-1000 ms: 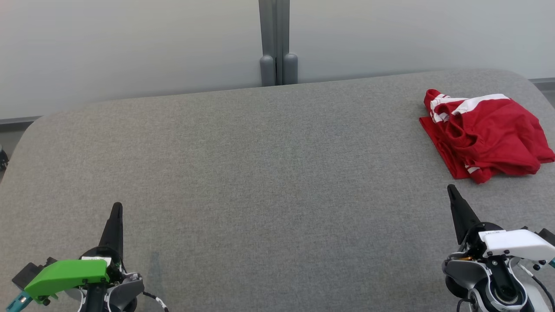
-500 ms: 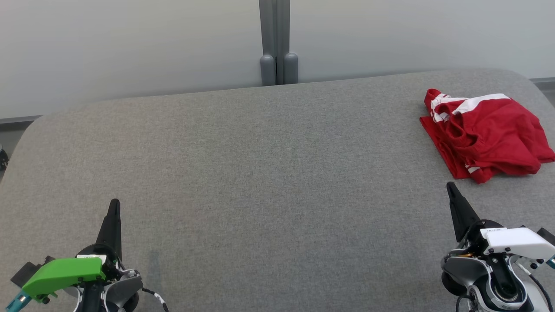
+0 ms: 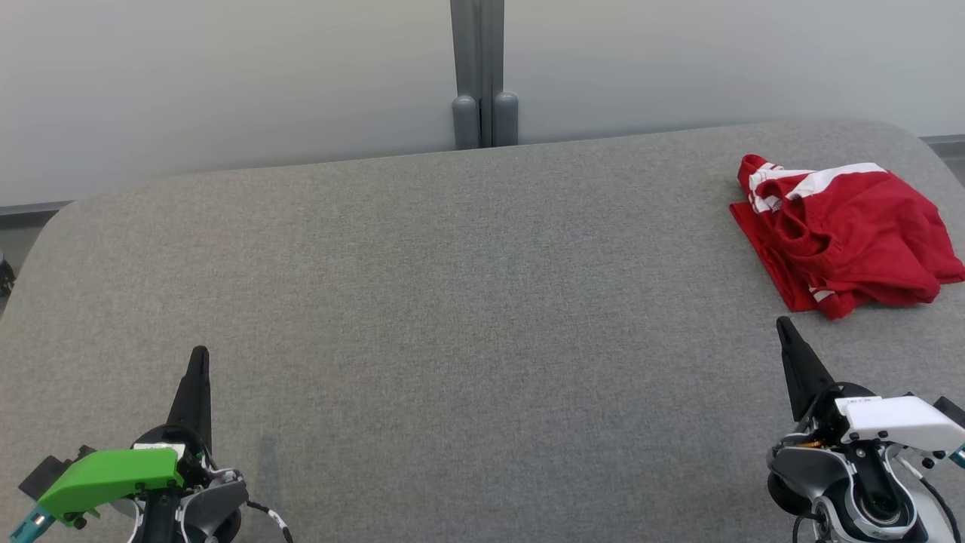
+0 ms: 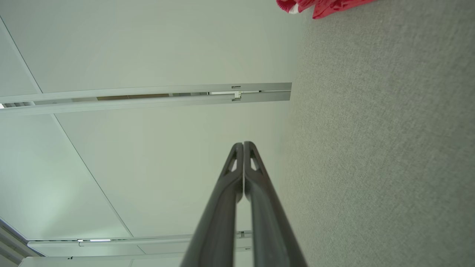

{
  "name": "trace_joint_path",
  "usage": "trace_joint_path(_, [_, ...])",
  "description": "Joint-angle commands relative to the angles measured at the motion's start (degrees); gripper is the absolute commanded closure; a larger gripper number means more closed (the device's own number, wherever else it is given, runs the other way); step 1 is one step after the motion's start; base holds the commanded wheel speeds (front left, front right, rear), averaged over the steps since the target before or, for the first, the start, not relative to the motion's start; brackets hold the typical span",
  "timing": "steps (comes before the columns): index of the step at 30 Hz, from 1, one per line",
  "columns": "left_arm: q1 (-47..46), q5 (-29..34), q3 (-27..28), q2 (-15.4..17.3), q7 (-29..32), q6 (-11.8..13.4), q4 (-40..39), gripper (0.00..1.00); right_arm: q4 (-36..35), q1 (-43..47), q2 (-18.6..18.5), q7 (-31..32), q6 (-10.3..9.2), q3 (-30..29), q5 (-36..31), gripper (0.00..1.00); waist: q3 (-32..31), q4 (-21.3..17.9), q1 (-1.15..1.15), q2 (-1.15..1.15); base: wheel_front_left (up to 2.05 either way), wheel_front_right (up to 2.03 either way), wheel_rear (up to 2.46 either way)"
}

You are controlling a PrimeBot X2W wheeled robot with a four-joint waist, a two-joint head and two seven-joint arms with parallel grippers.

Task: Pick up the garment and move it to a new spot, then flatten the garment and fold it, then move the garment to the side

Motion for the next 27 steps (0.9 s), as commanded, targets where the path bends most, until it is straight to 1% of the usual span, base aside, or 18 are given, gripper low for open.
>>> trace_joint_path(1, [-0.65,-0.27,0.16,0.01,0.23,-0.35,-0.13,1.0,0.07,-0.4,-0.01,0.08,0.02,-0.13,-0.19,1.0,0.0,0.0,0.0,0.0,0.0,0.0,0.0])
trace_joint_path(27, [-0.65,-0.28,0.15,0.01,0.22,-0.35,-0.15,1.0,0.08,-0.42,0.17,0.38,0.02,-0.36,-0.46,1.0,0.0,0.0,0.0,0.0,0.0,0.0,0.0])
